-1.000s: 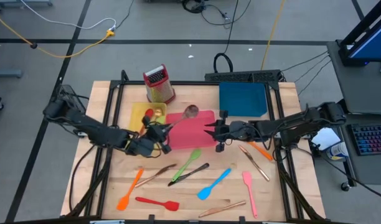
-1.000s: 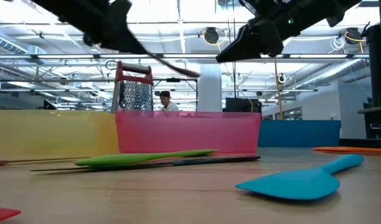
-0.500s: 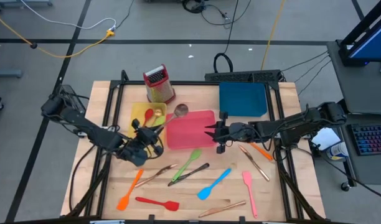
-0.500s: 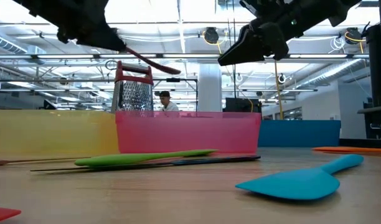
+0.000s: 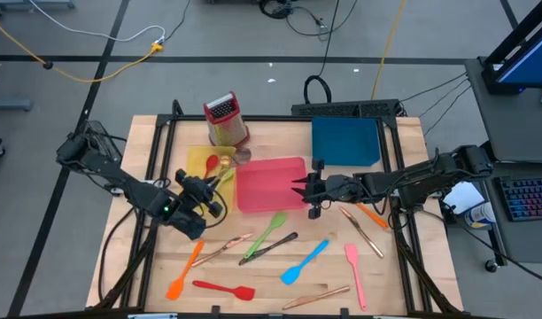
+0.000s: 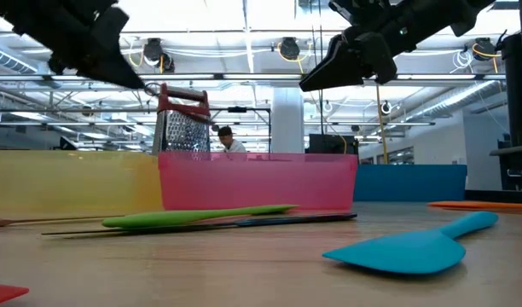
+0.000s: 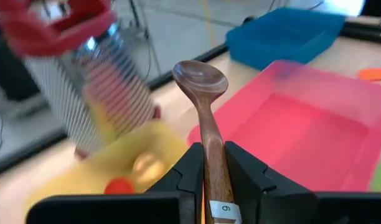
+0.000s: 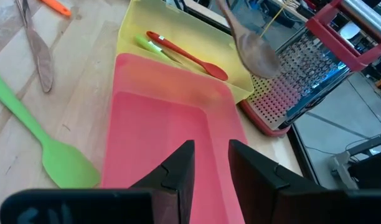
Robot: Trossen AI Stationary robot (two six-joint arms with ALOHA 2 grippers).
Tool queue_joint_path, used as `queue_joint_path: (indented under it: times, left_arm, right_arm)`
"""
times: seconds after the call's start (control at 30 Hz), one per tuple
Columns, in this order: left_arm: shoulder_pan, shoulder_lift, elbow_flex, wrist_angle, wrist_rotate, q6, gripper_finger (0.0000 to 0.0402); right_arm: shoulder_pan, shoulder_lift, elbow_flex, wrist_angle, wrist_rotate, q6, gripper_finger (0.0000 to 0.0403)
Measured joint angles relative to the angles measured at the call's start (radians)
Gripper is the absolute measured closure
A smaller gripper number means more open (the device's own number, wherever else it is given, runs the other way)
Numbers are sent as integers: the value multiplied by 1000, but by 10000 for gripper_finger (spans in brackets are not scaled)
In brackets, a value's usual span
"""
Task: Pick & Place Kitchen Items
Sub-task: Put the brown serving spoon into the yellow bin
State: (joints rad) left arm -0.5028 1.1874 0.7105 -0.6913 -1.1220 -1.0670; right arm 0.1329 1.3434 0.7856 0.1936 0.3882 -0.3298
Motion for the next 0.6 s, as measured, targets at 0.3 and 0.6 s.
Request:
queue_joint_path:
  times: [0.3, 0.6]
  left_arm:
    - [5, 1, 0, -275, 148, -317, 352]
    - [4, 1, 0, -434, 270, -494, 354]
  right_arm:
    - [0, 0, 0, -12, 1, -4, 312]
    - [0, 0, 0, -12, 2, -27, 312]
